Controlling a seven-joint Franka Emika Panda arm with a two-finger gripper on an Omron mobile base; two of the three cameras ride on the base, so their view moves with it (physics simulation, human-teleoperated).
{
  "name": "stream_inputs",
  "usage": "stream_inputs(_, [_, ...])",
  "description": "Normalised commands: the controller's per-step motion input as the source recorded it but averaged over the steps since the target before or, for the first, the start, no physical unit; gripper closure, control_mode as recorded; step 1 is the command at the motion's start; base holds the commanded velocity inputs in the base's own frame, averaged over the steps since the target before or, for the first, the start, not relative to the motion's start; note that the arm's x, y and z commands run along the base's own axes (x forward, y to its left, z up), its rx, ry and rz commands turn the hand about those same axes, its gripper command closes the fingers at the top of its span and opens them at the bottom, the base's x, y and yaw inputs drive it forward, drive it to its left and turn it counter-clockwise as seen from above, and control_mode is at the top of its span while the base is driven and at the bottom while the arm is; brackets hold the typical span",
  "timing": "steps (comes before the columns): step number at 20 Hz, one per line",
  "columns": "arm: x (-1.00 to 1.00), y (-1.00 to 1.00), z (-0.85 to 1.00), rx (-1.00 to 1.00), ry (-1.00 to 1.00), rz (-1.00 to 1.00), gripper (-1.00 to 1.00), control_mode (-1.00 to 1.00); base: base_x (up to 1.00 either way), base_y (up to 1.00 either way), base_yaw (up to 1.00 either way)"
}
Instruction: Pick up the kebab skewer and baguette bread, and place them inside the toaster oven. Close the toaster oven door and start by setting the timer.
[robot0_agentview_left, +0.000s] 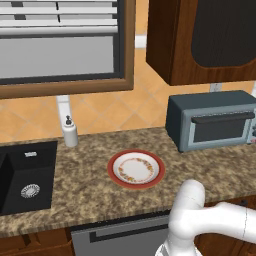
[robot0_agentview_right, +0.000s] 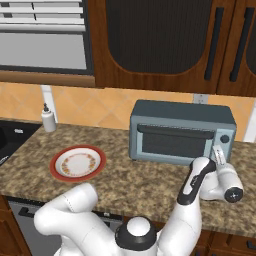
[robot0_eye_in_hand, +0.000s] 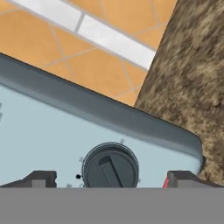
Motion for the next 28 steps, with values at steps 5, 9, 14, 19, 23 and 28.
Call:
stream_inputs(5, [0.33,-0.14,0.0,0.06,0.0,0.0,-1.0,-1.0,0.0,0.0,0.0])
stream_inputs(9, [0.34,-0.02,0.0,0.11,0.0,0.01,-1.0,-1.0,0.0,0.0,0.0])
stream_inputs(14, [0.42,-0.04,0.0,0.15,-0.01,0.08,-1.0,-1.0,0.0,0.0,0.0])
stream_inputs(19, [0.31,-0.12,0.0,0.09,-0.01,0.03,-1.0,-1.0,0.0,0.0,0.0])
stream_inputs(23, [0.32,0.23,0.0,0.02,-0.03,0.0,-1.0,-1.0,0.0,0.0,0.0])
stream_inputs(28, [0.29,0.5,0.0,0.0,0.0,-0.02,-1.0,-1.0,0.0,0.0,0.0])
